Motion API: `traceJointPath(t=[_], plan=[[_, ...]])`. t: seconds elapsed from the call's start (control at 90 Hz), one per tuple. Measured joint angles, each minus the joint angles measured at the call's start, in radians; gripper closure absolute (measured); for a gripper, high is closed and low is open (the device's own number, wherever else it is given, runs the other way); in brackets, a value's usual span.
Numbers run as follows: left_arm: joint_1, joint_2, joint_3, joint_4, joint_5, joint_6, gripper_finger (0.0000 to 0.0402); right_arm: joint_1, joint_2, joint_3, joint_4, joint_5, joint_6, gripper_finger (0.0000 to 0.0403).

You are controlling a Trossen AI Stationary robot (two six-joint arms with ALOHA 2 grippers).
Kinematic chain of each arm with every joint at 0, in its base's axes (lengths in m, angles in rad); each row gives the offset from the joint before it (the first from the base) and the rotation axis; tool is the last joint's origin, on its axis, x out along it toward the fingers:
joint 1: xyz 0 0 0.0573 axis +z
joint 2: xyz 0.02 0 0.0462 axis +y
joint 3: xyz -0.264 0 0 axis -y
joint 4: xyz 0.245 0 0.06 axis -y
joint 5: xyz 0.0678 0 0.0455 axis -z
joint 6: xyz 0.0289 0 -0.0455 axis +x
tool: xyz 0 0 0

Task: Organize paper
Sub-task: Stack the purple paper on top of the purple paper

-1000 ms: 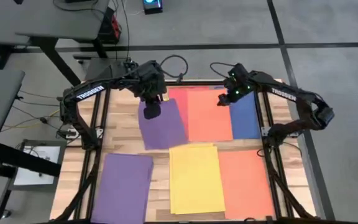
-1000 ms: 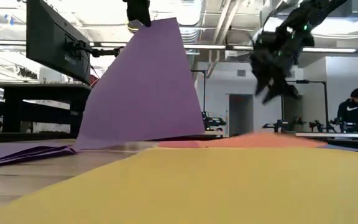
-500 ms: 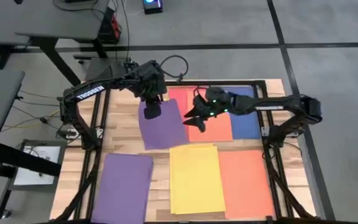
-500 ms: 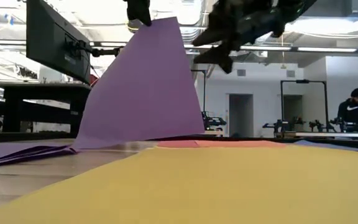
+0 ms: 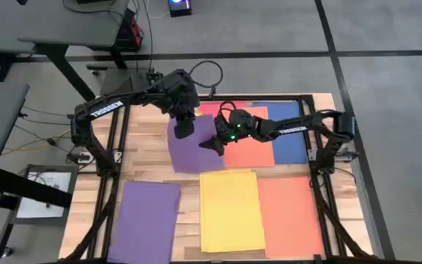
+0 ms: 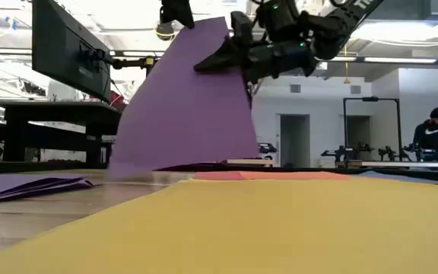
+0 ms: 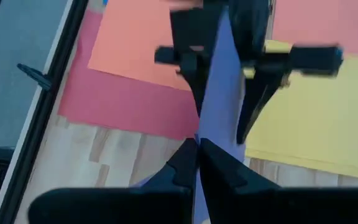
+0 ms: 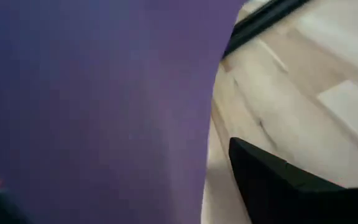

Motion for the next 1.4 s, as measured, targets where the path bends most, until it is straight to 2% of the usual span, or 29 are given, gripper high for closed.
traceJointPath(t=[0.122,0.222,0.389,0.467,0.556,0.611,0.811,1.0,1.111,1.278,1.4], plan=[[0.0,0.0,0.0,-0.004,0.0,-0.012,0.0402,0.013,0.016,0.029,-0.008,0.0,-0.034,0.0369],[0.005,0.0,0.0,-0.01,0.001,-0.047,0.0399,0.016,0.015,0.051,-0.014,0.0,-0.043,0.0395],[0.038,0.0,0.008,-0.121,-0.031,-0.094,0.0365,0.011,-0.017,0.074,-0.102,0.0,-0.046,0.0402],[0.047,0.001,0.04,-0.199,-0.155,-0.162,0.035,0.003,-0.044,0.083,-0.166,0.01,-0.034,0.0403],[0.026,-0.025,0.074,-0.215,-0.335,-0.225,0.0344,0.002,-0.072,0.083,-0.235,0.035,-0.037,0.0403],[0.001,-0.049,0.102,-0.21,-0.383,-0.256,0.0344,0.003,-0.089,0.083,-0.263,0.048,-0.042,0.0403],[-0.111,-0.144,0.202,-0.269,-0.397,-0.471,0.0343,0.027,-0.147,0.083,-0.308,0.056,0.014,0.0403],[-0.309,-0.284,0.189,-0.284,-0.393,-0.698,0.0343,0.13,-0.172,0.082,-0.241,0.067,0.239,0.0403],[-0.418,-0.348,0.134,-0.285,-0.394,-0.747,0.0343,0.229,-0.169,0.082,-0.157,0.178,0.363,0.0403],[-0.578,-0.429,0.032,-0.284,-0.388,-0.758,0.0343,0.364,-0.147,0.084,-0.055,0.46,0.511,0.0403],[-0.675,-0.471,-0.029,-0.266,-0.355,-0.764,0.0343,0.468,-0.058,0.127,-0.018,0.678,0.623,0.0403]])
